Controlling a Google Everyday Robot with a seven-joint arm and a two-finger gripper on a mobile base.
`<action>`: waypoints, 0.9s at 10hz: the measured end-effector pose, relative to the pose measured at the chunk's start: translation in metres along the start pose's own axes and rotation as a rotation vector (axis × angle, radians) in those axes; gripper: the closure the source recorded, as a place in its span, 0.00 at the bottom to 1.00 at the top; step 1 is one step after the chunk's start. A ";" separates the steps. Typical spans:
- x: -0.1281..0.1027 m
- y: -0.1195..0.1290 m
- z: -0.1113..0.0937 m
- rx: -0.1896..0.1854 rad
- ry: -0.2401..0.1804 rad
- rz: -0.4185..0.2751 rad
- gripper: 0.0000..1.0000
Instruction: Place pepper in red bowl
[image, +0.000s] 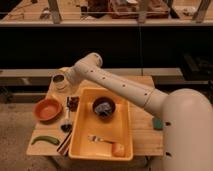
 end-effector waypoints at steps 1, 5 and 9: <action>0.000 0.002 -0.002 0.003 0.001 0.018 0.20; -0.020 -0.008 0.001 -0.191 -0.105 0.089 0.20; -0.069 0.039 -0.022 -0.331 -0.045 0.210 0.20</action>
